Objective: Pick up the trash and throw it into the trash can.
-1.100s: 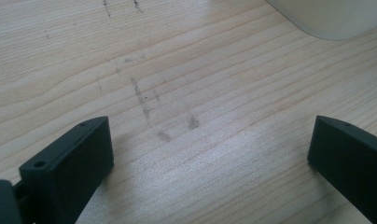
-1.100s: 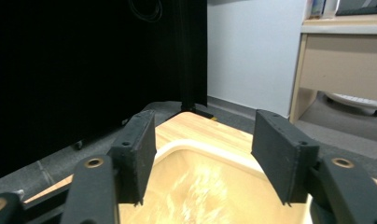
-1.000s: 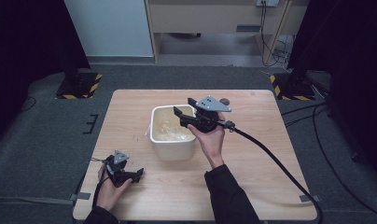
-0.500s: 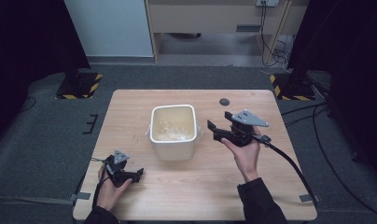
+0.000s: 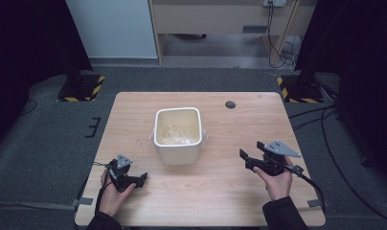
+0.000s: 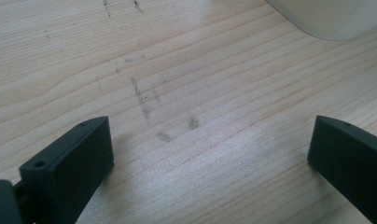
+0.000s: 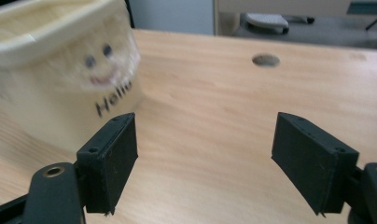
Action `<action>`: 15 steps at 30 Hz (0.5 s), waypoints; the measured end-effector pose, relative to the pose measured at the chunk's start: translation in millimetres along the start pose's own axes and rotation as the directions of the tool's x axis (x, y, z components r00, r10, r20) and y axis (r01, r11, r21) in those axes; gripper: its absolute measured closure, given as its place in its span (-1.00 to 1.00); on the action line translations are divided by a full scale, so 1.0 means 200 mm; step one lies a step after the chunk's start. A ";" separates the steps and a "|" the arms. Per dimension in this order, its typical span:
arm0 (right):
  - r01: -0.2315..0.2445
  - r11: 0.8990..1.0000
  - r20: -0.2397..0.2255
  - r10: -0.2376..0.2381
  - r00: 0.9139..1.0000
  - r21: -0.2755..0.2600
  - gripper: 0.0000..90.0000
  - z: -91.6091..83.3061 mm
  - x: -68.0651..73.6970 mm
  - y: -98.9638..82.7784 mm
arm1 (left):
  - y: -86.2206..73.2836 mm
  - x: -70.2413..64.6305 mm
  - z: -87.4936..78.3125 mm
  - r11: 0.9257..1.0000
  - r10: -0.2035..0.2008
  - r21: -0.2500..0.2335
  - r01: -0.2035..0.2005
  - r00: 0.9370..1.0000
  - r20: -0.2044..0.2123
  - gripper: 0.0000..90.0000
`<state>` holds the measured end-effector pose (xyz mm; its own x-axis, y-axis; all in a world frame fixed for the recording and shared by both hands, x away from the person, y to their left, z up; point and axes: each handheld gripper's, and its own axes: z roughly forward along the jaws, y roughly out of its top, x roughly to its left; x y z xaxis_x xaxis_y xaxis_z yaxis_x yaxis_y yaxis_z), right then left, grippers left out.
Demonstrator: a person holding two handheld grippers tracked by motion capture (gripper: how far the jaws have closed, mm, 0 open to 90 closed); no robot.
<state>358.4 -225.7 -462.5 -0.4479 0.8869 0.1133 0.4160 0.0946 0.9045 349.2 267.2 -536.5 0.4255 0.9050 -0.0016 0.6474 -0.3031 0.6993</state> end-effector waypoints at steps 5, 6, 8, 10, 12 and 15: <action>-0.038 0.996 0.070 0.033 0.997 0.076 -0.51 0.02 -0.12 -0.14 | 0.00 0.00 0.00 1.000 0.004 0.000 -0.004 1.000 0.005 -1.00; -0.055 0.995 0.088 0.047 0.995 0.087 -0.51 0.02 -0.15 -0.16 | 0.00 0.00 0.00 1.000 0.006 -0.001 -0.006 1.000 0.007 -1.00; -0.075 0.990 0.119 0.061 0.991 0.118 -0.51 0.02 -0.19 -0.20 | 0.00 0.00 0.00 1.000 0.008 -0.001 -0.008 1.000 0.009 -1.00; -0.089 0.985 0.145 0.068 0.987 0.149 -0.53 0.01 -0.23 -0.23 | 0.00 0.00 0.00 1.000 0.009 -0.001 -0.009 1.000 0.010 -1.00; -0.100 0.976 0.158 0.070 0.985 0.194 -0.56 0.01 -0.27 -0.26 | 0.00 0.00 0.00 1.000 0.009 -0.001 -0.009 1.000 0.010 -1.00; -0.090 0.966 0.169 0.050 0.984 0.244 -0.57 0.02 -0.30 -0.30 | 0.00 0.00 0.00 1.000 0.009 -0.001 -0.009 1.000 0.010 -1.00</action>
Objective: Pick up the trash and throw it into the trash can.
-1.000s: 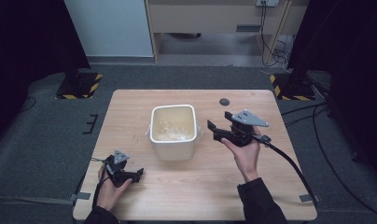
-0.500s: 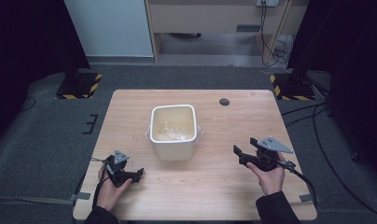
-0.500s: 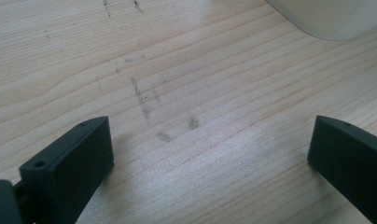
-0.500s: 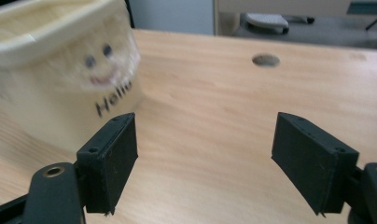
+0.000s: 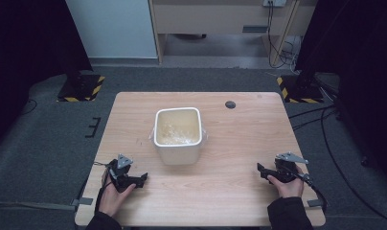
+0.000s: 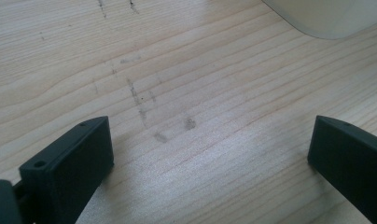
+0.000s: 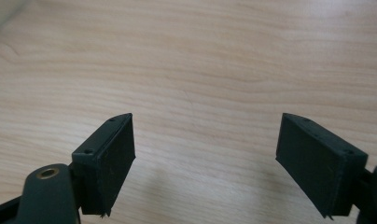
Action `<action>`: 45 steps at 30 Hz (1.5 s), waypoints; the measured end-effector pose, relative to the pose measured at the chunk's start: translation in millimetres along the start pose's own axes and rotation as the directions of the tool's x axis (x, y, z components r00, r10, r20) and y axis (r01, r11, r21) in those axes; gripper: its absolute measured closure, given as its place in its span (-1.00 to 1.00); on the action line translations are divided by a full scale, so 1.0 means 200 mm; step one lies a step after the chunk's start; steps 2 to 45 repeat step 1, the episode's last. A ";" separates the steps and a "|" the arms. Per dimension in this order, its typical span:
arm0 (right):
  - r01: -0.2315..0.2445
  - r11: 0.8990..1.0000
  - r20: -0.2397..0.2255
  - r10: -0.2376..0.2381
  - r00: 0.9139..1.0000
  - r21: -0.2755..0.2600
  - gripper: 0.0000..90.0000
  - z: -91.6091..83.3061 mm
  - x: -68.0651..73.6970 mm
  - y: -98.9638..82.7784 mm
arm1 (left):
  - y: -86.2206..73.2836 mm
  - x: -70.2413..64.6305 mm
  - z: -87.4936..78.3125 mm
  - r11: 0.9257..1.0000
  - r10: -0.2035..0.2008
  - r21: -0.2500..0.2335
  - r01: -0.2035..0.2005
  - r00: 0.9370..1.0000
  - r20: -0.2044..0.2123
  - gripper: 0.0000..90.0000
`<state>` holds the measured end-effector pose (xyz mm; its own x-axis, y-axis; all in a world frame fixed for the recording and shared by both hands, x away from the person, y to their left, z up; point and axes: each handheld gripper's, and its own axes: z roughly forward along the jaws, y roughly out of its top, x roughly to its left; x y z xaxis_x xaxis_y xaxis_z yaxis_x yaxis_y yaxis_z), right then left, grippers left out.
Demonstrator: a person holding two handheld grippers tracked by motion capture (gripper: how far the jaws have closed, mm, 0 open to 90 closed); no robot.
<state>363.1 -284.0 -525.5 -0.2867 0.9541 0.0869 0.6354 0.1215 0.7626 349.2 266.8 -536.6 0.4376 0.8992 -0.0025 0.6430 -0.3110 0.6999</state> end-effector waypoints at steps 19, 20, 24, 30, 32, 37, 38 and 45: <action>0.002 1.000 0.007 -0.002 1.000 0.013 -0.60 0.01 -0.01 -0.01 | 0.00 0.00 0.00 1.000 0.000 0.000 0.000 1.000 0.000 -1.00; 0.002 1.000 0.007 -0.002 1.000 0.013 -0.60 0.01 -0.01 -0.01 | 0.00 0.00 0.00 1.000 0.000 0.000 0.000 1.000 0.000 -1.00; 0.002 1.000 0.007 -0.002 1.000 0.013 -0.60 0.01 -0.01 -0.01 | 0.00 0.00 0.00 1.000 0.000 0.000 0.000 1.000 0.000 -1.00; 0.002 1.000 0.007 -0.002 1.000 0.013 -0.60 0.01 -0.01 -0.01 | 0.00 0.00 0.00 1.000 0.000 0.000 0.000 1.000 0.000 -1.00; 0.002 1.000 0.007 -0.002 1.000 0.013 -0.60 0.01 -0.01 -0.01 | 0.00 0.00 0.00 1.000 0.000 0.000 0.000 1.000 0.000 -1.00; 0.002 1.000 0.007 -0.002 1.000 0.013 -0.60 0.01 -0.01 -0.01 | 0.00 0.00 0.00 1.000 0.000 0.000 0.000 1.000 0.000 -1.00; 0.002 1.000 0.007 -0.002 1.000 0.013 -0.60 0.01 -0.01 -0.01 | 0.00 0.00 0.00 1.000 0.000 0.000 0.000 1.000 0.000 -1.00; 0.002 1.000 0.007 -0.002 1.000 0.013 -0.60 0.01 -0.01 -0.01 | 0.00 0.00 0.00 1.000 0.000 0.000 0.000 1.000 0.000 -1.00</action>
